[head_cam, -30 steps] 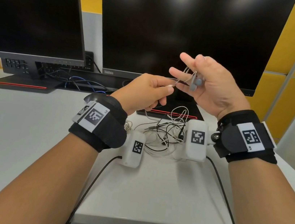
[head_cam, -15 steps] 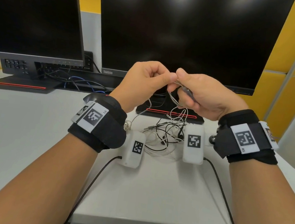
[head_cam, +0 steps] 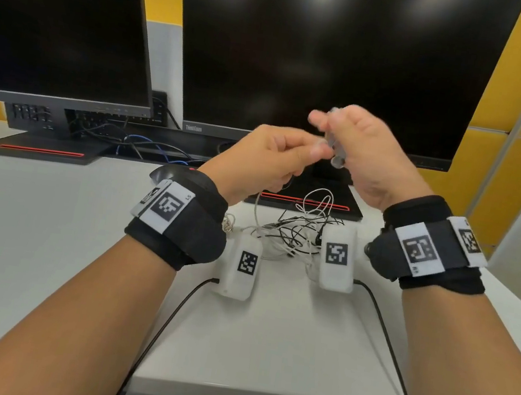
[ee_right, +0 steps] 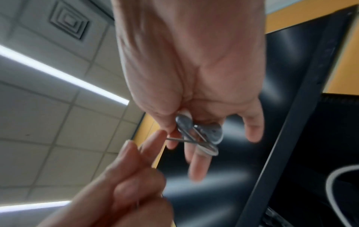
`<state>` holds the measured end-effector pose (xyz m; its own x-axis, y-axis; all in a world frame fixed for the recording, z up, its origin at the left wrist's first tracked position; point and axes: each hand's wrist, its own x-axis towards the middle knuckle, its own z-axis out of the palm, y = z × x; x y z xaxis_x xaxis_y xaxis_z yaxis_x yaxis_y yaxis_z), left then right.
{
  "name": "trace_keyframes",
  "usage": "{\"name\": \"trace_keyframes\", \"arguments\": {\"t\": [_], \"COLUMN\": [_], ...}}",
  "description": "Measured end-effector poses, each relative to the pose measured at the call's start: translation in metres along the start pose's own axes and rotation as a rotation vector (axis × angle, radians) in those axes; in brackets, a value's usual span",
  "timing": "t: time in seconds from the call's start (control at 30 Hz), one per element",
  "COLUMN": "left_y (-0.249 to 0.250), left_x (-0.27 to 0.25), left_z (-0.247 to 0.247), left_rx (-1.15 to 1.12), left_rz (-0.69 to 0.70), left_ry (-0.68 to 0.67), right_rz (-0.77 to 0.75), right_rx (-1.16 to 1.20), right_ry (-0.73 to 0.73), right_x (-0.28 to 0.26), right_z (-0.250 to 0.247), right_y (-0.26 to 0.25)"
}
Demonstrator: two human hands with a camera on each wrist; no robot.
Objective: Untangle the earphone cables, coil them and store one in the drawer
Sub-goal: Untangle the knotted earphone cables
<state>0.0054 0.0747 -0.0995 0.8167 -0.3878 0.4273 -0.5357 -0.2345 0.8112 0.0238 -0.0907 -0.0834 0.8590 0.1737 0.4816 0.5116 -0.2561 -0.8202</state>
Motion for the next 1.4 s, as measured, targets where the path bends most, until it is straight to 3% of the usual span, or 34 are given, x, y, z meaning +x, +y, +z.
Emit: {"name": "trace_keyframes", "arguments": {"t": [0.1, 0.2, 0.33, 0.5, 0.57, 0.67, 0.73, 0.83, 0.93, 1.1, 1.17, 1.27, 1.33, 1.4], "left_y": [-0.001, -0.003, -0.001, -0.004, -0.004, -0.005, -0.004, 0.000, 0.001, -0.003, -0.004, -0.007, -0.009, -0.009], "left_x": [0.003, 0.004, 0.004, 0.005, 0.006, 0.004, 0.000, -0.003, -0.001, 0.006, 0.007, 0.009, 0.008, 0.006], "left_z": [-0.003, -0.002, 0.002, -0.004, -0.003, -0.001, 0.000, 0.004, 0.003, -0.004, -0.005, -0.003, -0.001, 0.001], "left_rx": [-0.048, -0.047, -0.088, -0.071, -0.047, 0.041, 0.091, 0.030, -0.128, -0.295, -0.277, -0.177, -0.079, 0.039], "left_rz": [0.048, 0.069, 0.087, 0.049, 0.032, -0.015, -0.061, -0.054, 0.035, 0.083, 0.066, 0.000, -0.052, -0.102], "left_ry": [0.148, 0.151, 0.136, 0.248, 0.240, 0.125, -0.016, -0.159, -0.057, 0.172, 0.221, 0.225, 0.149, 0.034], "right_rz": [0.070, 0.100, 0.085, 0.080, 0.070, -0.020, -0.052, -0.052, -0.032, 0.121, 0.109, 0.081, 0.055, -0.013], "right_rx": [-0.038, 0.062, 0.229, 0.304, 0.529, 0.803, 0.707, 0.299, -0.077, -0.135, -0.017, 0.384, 0.706, 0.879], "right_ry": [-0.213, -0.348, -0.297, -0.328, -0.271, -0.170, -0.062, 0.083, 0.062, -0.220, -0.271, -0.222, -0.158, -0.082], "right_x": [-0.004, -0.006, -0.005, -0.008, -0.008, -0.003, 0.001, 0.005, 0.004, -0.003, -0.005, -0.005, -0.005, -0.003], "right_z": [0.002, -0.002, -0.009, -0.015, -0.014, -0.016, -0.016, -0.012, -0.006, -0.003, -0.007, -0.011, -0.012, -0.016], "right_y": [-0.001, -0.001, 0.002, -0.001, -0.004, -0.003, -0.001, 0.005, 0.009, 0.004, 0.003, -0.003, -0.008, -0.007]}}
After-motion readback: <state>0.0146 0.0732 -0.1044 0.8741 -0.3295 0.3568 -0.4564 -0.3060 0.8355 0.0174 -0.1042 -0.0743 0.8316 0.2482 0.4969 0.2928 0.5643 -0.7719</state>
